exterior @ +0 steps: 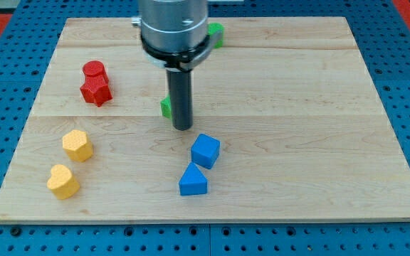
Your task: Place the green star at the bottom left of the green circle
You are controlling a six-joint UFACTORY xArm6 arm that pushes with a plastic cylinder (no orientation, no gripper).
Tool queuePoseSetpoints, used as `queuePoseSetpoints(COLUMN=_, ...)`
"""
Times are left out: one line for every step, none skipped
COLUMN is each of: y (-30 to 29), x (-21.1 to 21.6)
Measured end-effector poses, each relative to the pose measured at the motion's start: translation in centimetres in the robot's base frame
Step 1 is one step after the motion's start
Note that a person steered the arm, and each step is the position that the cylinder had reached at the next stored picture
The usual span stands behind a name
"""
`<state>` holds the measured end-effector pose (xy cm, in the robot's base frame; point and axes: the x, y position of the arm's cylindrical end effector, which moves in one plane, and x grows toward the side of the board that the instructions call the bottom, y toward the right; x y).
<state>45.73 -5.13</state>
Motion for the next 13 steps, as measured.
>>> queuePoseSetpoints(y=-3.6, x=-2.4)
queuePoseSetpoints(y=-4.5, x=-6.4)
queuePoseSetpoints(y=-1.6, x=-7.8)
queuePoseSetpoints(y=-1.5, x=-4.0)
queuePoseSetpoints(y=-0.7, x=-4.7)
queuePoseSetpoints(y=1.0, x=-8.0)
queuePoseSetpoints(y=2.1, x=-11.7)
queuePoseSetpoints(y=2.2, x=-14.8)
queuePoseSetpoints(y=1.5, x=-16.1)
queuePoseSetpoints(y=0.8, x=-16.4)
queuePoseSetpoints(y=-0.7, x=-16.5)
queuePoseSetpoints(y=-0.8, x=-18.1)
queuePoseSetpoints(y=0.1, x=-18.7)
